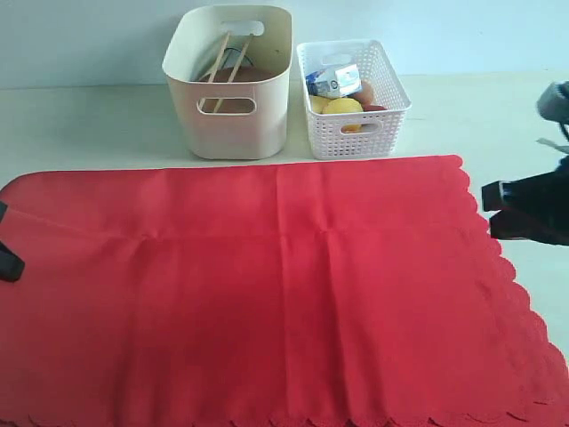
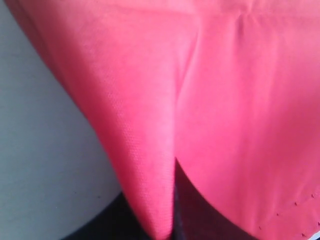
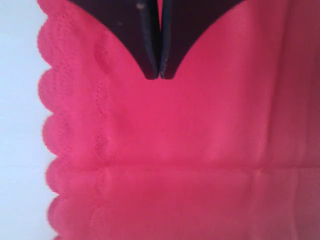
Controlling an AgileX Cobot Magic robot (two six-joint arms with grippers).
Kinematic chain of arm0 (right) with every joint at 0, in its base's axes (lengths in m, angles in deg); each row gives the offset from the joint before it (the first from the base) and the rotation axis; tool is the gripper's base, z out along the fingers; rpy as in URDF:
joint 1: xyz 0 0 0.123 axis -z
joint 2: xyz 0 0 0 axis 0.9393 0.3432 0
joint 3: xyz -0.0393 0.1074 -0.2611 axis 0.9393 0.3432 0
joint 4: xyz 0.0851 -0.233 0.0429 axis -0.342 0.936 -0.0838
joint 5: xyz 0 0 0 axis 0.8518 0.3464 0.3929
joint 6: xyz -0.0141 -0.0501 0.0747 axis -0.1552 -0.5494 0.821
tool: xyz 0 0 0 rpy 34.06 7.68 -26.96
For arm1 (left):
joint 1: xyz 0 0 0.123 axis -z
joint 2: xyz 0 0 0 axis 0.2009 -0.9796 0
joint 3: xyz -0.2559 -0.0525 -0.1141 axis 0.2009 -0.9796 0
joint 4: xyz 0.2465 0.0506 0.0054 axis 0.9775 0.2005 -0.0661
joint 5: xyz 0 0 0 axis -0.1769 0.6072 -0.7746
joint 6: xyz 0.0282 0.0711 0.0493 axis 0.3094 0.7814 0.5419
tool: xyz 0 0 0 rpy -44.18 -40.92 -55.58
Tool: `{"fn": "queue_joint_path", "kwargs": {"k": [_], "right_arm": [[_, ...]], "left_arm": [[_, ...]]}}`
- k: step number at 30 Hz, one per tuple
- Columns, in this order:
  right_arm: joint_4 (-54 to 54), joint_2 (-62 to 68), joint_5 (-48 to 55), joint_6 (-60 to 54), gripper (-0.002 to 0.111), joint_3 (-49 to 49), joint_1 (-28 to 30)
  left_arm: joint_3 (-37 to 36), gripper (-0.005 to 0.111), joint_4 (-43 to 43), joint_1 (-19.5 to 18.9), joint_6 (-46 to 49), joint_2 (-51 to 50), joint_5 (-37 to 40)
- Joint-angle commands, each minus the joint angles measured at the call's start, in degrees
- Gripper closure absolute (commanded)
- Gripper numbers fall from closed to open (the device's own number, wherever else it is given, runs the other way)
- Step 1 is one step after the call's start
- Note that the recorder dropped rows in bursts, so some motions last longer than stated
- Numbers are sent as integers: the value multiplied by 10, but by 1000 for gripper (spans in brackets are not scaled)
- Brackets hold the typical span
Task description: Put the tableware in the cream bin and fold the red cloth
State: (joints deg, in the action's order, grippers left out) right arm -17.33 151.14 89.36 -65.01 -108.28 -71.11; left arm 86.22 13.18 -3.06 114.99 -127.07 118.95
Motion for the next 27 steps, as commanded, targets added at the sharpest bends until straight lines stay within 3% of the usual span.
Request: {"fn": "queue_joint_path", "kwargs": {"k": [1,8,16,27], "right_arm": [[60,78,-32,34,108,-41,-64],[239,177,-40,193,108,-95,-136],[243,254,-43,197,108,-135,-182],[269,307,-54,222,108,-139,-182]], "left_arm": [[9,107,28,2,-27,19,5],[54,107,59,2,-56,40,34],[61,107,57,2,-58,51,58],[67,107,22,7,-73,77,100]]}}
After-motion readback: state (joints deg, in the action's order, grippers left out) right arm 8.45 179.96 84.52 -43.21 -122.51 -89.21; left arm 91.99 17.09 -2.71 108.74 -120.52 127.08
